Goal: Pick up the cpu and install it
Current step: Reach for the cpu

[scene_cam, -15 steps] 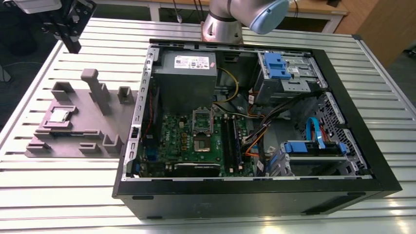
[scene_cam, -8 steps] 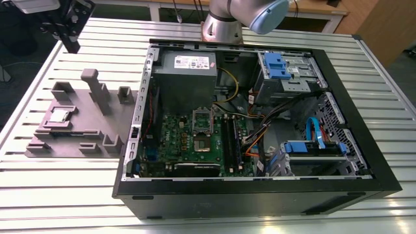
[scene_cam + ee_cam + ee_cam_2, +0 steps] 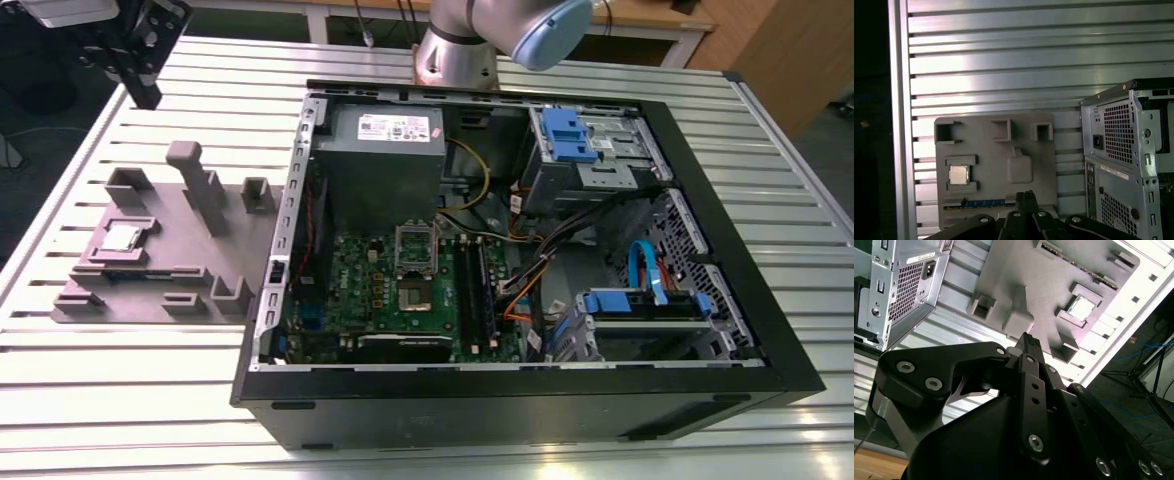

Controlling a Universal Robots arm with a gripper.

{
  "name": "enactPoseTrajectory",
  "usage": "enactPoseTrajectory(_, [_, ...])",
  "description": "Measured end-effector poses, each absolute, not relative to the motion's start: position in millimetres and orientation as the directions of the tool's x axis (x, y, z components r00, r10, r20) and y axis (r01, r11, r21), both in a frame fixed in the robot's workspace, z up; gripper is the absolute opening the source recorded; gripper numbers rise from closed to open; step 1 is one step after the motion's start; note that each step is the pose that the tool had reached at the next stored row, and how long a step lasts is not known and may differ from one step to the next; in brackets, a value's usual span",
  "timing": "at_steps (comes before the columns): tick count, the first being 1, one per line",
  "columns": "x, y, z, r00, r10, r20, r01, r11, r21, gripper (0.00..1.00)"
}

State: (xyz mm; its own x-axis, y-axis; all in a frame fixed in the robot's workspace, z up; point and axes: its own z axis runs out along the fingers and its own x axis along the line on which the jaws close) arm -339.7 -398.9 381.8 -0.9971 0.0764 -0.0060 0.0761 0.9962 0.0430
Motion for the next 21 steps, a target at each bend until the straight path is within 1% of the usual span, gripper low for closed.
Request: enactPoseTrajectory(21, [-345.7, -398.9, 381.7, -0.997, 0.076, -0.006, 0.076, 0.996, 0.043, 0.11])
